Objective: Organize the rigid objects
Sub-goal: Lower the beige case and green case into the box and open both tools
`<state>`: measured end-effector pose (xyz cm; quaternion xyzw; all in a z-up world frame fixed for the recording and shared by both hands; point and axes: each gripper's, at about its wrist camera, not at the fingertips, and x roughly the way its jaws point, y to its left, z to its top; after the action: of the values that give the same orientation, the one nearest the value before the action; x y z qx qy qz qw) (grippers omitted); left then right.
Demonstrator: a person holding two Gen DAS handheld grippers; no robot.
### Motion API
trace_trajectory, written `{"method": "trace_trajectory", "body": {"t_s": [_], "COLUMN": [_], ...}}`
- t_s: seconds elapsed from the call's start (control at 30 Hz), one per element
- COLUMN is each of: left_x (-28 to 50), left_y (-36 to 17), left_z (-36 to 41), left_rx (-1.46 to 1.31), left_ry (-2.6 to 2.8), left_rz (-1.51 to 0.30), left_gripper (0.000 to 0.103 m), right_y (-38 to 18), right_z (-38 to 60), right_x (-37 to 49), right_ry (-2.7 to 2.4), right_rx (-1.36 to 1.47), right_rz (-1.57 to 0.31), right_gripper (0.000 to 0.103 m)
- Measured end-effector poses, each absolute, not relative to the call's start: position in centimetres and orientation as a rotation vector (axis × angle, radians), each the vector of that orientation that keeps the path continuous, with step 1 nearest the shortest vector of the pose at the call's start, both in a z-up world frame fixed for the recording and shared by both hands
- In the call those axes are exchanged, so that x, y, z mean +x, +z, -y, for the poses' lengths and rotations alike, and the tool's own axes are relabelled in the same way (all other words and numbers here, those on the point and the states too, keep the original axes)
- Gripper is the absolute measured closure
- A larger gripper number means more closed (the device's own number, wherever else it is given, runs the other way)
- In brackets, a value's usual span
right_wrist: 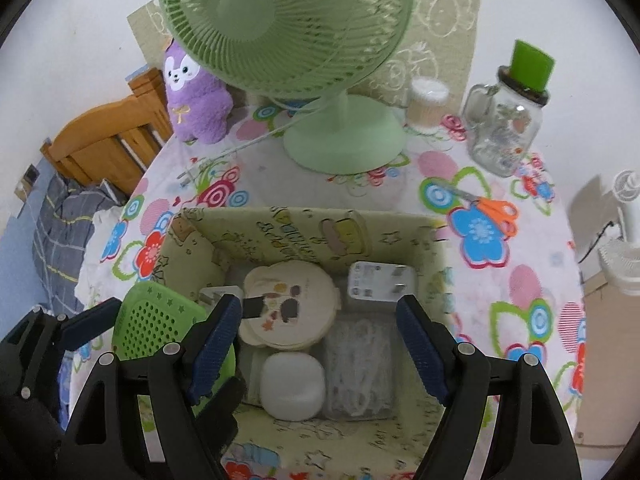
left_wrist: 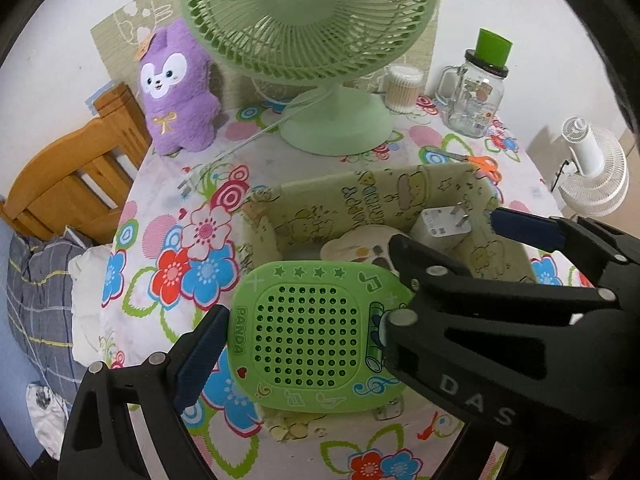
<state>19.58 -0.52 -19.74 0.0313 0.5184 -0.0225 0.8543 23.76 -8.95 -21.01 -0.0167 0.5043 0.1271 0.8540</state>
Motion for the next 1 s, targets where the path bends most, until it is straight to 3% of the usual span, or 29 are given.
{"method": "trace_trajectory", "body": {"t_s": [0.33, 1.0], "left_x": [20.6, 22.7], "left_y": [-19.3, -22.4], "left_z": [2.6, 5.1], "left_rx": [0.075, 0.116], "left_ry": [-0.12, -0.176], "left_rz": [-1.069, -1.105], "left_gripper": [0.008, 0.008], "right_y": [-19.1, -20.6], "right_z": [12.1, 17.0], "right_x": [22.5, 20.6], "right_ry": [0.142, -0.01], "right_rx": [-0.043, 0.04], "right_rz": [-0.998, -1.041], "right_gripper": [0.021, 0.021]}}
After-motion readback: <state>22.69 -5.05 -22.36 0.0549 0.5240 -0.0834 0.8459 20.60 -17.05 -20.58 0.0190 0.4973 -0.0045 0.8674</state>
